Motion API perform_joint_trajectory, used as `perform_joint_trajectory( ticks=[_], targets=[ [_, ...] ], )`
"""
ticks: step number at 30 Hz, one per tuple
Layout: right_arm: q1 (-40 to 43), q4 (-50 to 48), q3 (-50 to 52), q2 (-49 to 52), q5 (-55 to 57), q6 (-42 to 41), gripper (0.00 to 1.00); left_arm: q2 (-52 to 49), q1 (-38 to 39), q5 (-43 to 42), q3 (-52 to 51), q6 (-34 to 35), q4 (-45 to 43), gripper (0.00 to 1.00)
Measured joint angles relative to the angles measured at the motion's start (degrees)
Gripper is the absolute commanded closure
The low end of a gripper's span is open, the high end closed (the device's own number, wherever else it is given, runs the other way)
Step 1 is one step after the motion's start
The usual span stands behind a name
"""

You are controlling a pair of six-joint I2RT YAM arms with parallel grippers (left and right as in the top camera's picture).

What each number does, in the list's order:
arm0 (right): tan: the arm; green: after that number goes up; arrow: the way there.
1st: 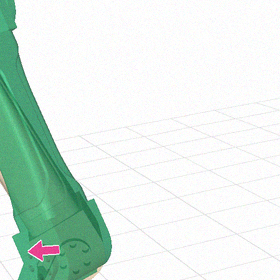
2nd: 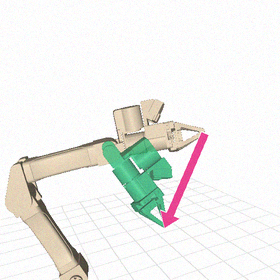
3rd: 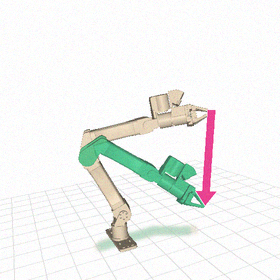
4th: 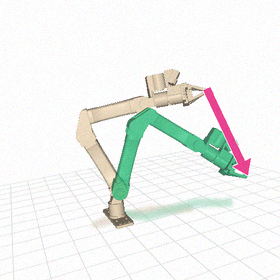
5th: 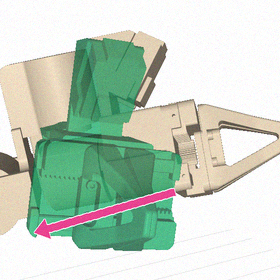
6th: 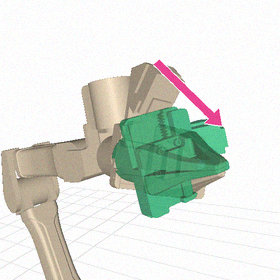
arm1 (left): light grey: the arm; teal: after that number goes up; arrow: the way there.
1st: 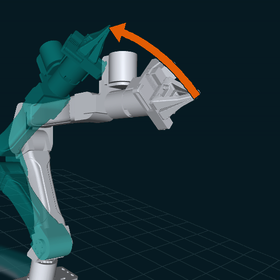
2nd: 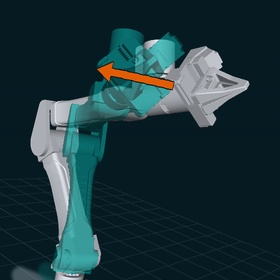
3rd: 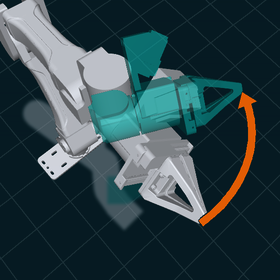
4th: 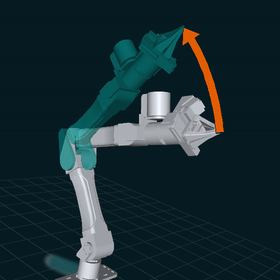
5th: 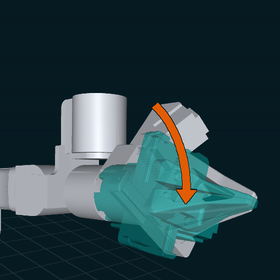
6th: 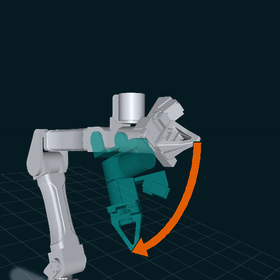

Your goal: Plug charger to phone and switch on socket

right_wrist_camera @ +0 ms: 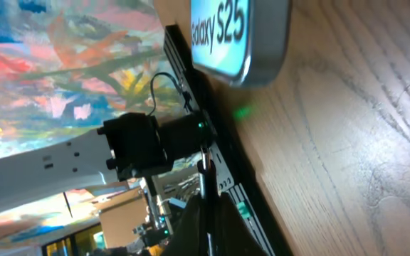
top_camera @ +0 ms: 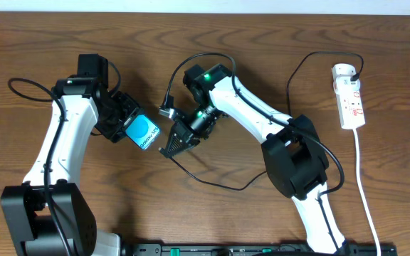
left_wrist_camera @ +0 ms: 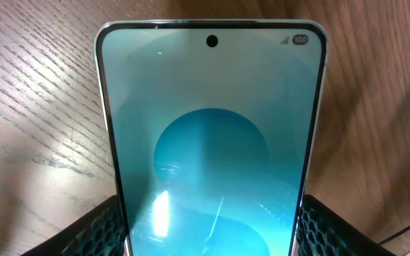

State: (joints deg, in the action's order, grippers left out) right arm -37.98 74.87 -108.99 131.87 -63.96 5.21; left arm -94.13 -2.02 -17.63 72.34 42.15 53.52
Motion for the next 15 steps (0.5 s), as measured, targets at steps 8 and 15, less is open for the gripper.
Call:
perform_joint_trajectory(
  ticks=[8, 15],
  targets=[
    [0.0, -2.9, 0.0, 0.0, 1.7, -4.5, 0.99, 0.0, 1.3, 0.0, 0.0, 0.0, -1.3, 0.93],
    [0.0, -3.6, 0.0, 0.0, 2.1, -5.9, 0.99, 0.0, 1.3, 0.0, 0.0, 0.0, -1.2, 0.93]
  ],
)
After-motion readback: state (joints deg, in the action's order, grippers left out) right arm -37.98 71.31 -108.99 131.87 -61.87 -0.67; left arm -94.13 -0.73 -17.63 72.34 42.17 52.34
